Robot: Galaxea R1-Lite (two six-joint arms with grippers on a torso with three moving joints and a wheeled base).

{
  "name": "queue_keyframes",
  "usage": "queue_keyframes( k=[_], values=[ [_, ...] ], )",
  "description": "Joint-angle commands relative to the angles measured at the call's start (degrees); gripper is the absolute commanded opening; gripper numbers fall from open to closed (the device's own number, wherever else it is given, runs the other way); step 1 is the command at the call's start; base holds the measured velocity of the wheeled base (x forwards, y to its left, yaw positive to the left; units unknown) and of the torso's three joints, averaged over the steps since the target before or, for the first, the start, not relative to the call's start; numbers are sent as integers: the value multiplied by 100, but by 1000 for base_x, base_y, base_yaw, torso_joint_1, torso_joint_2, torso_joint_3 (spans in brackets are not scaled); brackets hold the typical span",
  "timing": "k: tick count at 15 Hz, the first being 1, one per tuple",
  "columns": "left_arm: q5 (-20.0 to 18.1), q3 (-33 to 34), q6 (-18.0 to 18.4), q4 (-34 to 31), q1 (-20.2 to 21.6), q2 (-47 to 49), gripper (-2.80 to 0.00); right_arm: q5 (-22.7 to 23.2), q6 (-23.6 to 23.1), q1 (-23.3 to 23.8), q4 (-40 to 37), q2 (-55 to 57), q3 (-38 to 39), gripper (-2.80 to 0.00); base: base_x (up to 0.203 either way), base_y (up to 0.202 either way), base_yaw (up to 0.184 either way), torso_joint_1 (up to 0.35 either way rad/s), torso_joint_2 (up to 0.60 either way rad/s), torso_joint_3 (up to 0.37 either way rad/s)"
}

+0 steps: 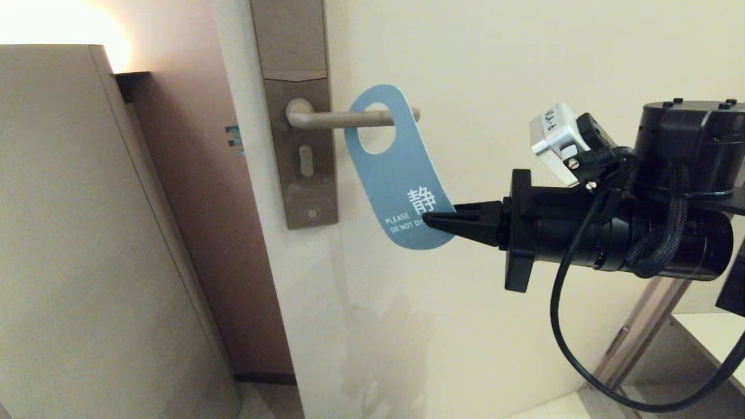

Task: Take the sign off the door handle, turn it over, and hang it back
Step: Hang the sign back with the other side facing out

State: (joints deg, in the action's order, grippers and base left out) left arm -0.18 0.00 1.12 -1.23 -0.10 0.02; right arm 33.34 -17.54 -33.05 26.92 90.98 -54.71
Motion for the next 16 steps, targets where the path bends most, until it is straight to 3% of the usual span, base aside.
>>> queue_keyframes(
  k=[1, 2, 16],
  values=[
    [1, 0, 2, 0, 1, -2, -280, 23, -12, -9, 15, -10, 19, -115, 0, 0, 0, 0, 0, 0],
    [1, 0, 2, 0, 1, -2, -280, 23, -12, -9, 15, -10, 31, 0, 0, 0, 0, 0, 0, 0],
    [1, -1, 2, 0, 1, -2, -280, 231, 58, -106, 83, -158, 22, 0, 0, 0, 0, 0, 0, 0]
  ],
)
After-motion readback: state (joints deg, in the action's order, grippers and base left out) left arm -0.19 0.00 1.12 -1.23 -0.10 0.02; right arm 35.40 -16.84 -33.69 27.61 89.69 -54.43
